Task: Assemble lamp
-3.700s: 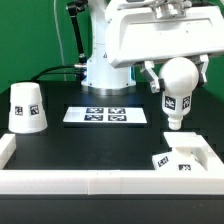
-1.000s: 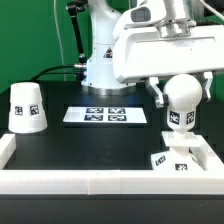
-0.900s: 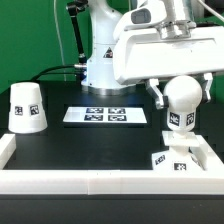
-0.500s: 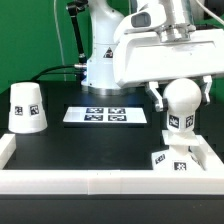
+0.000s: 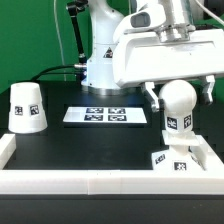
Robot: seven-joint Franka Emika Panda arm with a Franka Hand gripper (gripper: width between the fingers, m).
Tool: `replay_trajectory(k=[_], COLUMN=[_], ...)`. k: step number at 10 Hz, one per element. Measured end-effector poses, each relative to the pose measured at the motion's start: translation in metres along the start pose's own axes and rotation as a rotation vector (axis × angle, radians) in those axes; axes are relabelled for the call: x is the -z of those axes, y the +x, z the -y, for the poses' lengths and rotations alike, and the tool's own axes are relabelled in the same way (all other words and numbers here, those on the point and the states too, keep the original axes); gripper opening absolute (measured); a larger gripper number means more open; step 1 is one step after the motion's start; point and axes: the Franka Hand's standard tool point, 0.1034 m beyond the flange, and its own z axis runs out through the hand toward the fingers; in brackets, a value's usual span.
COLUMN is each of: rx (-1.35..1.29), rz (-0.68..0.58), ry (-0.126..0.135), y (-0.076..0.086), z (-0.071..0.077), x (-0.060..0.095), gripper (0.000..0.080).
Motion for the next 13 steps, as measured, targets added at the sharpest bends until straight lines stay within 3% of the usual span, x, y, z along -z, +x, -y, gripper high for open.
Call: replay_trajectory(k=[6, 9, 10, 13], rx=[0.003, -0.011, -0.023, -0.011], rz=[0.000, 0.025, 0.104, 0.315], ry=[0.004, 0.021, 0.067, 0.150], y=[0.014, 0.011, 0.004, 0.004], z=[-0.006, -0.003, 0.002, 0.005], x=[0.026, 0.024, 0.020, 0.019], gripper=[0.0699, 0.0699, 0.0699, 0.0699])
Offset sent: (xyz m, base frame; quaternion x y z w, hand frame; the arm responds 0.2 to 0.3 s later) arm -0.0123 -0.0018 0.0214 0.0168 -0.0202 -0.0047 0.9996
